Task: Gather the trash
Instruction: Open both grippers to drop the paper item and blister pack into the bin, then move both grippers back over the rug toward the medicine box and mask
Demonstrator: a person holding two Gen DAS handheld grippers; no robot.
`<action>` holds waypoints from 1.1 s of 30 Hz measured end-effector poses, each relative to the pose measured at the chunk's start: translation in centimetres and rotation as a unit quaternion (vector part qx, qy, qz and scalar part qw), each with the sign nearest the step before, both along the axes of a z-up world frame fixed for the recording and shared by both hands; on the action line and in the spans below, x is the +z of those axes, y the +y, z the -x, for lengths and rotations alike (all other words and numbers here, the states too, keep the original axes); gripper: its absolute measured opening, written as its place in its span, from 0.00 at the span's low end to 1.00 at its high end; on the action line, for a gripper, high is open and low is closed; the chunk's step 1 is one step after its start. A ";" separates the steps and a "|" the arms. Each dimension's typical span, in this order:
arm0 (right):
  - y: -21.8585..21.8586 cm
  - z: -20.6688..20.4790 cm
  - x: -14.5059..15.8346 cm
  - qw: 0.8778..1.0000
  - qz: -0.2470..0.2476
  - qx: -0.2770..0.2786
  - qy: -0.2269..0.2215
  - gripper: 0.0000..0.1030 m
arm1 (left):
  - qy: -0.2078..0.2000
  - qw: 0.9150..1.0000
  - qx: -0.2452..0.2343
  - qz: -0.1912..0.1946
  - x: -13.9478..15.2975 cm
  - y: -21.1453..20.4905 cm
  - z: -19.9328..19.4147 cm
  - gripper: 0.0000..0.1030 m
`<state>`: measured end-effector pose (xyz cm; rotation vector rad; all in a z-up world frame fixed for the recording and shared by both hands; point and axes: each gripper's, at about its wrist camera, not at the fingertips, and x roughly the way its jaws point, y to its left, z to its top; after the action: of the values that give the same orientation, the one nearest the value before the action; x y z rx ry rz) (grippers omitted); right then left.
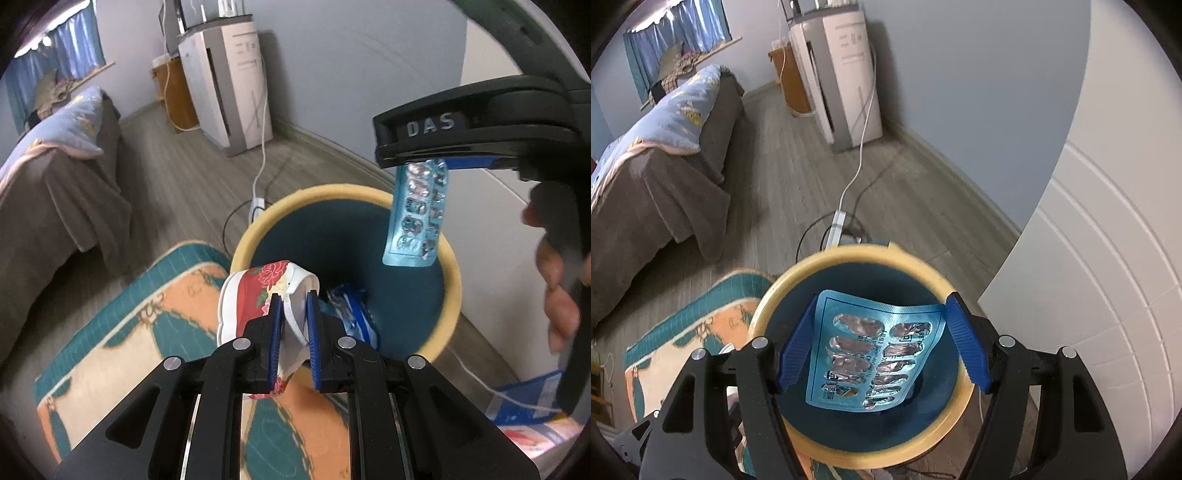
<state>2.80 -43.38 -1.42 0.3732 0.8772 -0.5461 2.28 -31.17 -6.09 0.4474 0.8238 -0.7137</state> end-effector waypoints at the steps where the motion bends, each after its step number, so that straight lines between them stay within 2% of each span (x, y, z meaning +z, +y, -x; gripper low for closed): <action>1: 0.0 0.1 0.3 1.000 0.006 -0.003 -0.005 0.67 | -0.003 1.000 0.004 0.003 0.0 -0.2 -0.2 0.14; 5: 0.0 0.3 1.4 0.999 0.017 -0.010 -0.033 0.71 | -0.026 0.999 0.016 0.033 0.9 -0.6 -0.6 0.14; 6: 0.1 0.2 1.6 0.999 0.016 -0.010 -0.038 0.81 | -0.027 0.999 0.020 0.039 1.2 -0.6 -0.7 0.19; 8: 0.1 0.2 1.8 0.999 0.016 -0.011 -0.045 0.84 | -0.016 0.999 0.023 0.047 1.4 -0.5 -0.8 0.36; 9: 0.2 0.1 1.9 0.999 0.017 -0.010 -0.045 0.84 | -0.012 0.999 0.024 0.047 1.4 -0.4 -0.8 0.47; 11: 0.4 0.0 1.9 0.999 0.015 -0.006 -0.044 0.86 | -0.019 0.999 0.025 0.042 1.5 -0.3 -0.6 0.58; 13: 0.5 -0.1 1.7 0.999 0.010 -0.002 -0.041 0.91 | -0.022 0.998 0.033 0.038 1.5 0.3 -0.4 0.85; 15: 0.8 -0.3 1.7 0.999 0.006 0.005 -0.040 0.94 | -0.021 0.997 0.058 0.042 1.5 1.5 -0.1 0.92; 19: 2.0 -1.0 1.8 0.999 0.002 0.028 -0.039 0.94 | 0.009 0.996 0.082 0.043 1.4 4.5 -0.1 0.92; 26: 6.1 -2.5 2.9 0.996 0.005 0.083 -0.041 0.94 | 0.004 0.989 0.145 0.033 3.8 12.5 -1.8 0.93; 29: 8.6 -3.2 3.3 0.994 -0.006 0.104 -0.044 0.94 | -0.009 0.983 0.181 0.017 4.9 16.5 -2.6 0.94; 33: 13.0 -4.1 3.2 0.987 -0.013 0.154 -0.034 0.94 | -0.011 0.972 0.236 -0.002 5.2 22.3 -3.2 0.95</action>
<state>6.94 -30.35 1.74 0.2724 0.8577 -0.2358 5.48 -8.92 -0.85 0.2468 0.8690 -0.2653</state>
